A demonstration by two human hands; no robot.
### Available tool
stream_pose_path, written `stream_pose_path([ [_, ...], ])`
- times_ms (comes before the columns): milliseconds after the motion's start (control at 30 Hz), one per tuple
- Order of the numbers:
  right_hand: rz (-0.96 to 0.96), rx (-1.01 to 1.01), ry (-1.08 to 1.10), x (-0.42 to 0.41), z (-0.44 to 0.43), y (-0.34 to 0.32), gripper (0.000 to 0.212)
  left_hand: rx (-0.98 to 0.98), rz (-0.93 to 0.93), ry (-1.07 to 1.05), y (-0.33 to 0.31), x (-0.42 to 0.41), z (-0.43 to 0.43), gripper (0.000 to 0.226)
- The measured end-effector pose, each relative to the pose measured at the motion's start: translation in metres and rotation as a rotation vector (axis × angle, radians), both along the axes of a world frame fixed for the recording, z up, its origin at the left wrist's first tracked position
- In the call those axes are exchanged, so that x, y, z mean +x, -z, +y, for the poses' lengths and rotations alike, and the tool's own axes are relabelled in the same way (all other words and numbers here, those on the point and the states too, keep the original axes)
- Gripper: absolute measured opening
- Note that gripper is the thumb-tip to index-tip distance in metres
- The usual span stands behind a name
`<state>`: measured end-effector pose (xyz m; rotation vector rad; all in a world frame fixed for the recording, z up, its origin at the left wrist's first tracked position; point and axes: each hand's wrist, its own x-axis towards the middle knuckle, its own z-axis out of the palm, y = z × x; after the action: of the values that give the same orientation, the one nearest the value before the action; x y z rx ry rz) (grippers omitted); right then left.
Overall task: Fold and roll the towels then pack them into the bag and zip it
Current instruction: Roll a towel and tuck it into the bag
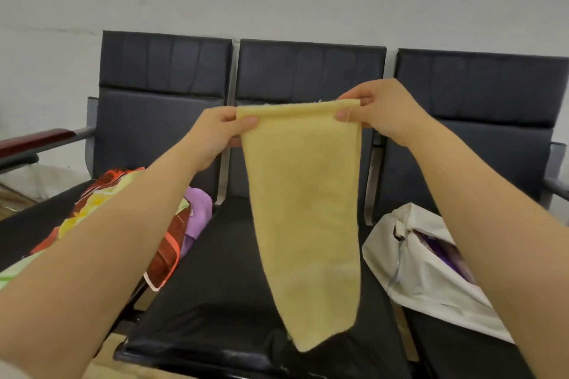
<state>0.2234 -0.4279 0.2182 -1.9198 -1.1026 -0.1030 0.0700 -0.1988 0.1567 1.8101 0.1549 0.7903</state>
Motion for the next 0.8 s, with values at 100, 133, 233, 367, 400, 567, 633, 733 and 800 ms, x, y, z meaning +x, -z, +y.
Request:
stream_pose_path([
  [100, -0.03, -0.121, -0.057, 0.004, -0.01, -0.005, 0.016, -0.153, -0.083, 0.124, -0.001, 0.007, -0.004, 0.015],
  [133, -0.014, -0.15, -0.082, 0.007, -0.012, -0.006, 0.015, -0.171, -0.087, 0.142, 0.0, 0.01, -0.005, 0.015],
  [233, -0.005, -0.236, -0.061, 0.021, -0.013, -0.002, 0.013, -0.081, -0.034, 0.083, 0.006, 0.022, -0.007, 0.016],
  [367, -0.085, -0.121, 0.12, 0.053, 0.012, 0.018, 0.01, 0.025, -0.034, -0.167, 0.006, 0.052, 0.002, 0.017],
  [400, -0.123, -0.083, 0.17, 0.059, 0.02, 0.022, 0.01, 0.025, -0.044, -0.219, 0.004, 0.062, 0.005, 0.018],
  [567, -0.19, 0.116, 0.308, 0.073, 0.043, 0.025, 0.01, -0.055, -0.073, -0.371, -0.018, 0.096, 0.008, 0.02],
  [633, -0.195, 0.151, 0.315, 0.073, 0.04, 0.024, 0.009, -0.071, -0.08, -0.358, -0.023, 0.101, 0.006, 0.017],
  [733, -0.165, 0.122, 0.28, 0.066, 0.025, 0.028, 0.007, -0.071, -0.065, -0.292, -0.015, 0.093, 0.0, 0.011],
  [800, -0.132, 0.045, 0.22, 0.054, 0.007, 0.042, 0.004, -0.085, -0.032, -0.196, 0.007, 0.076, -0.006, 0.01],
])
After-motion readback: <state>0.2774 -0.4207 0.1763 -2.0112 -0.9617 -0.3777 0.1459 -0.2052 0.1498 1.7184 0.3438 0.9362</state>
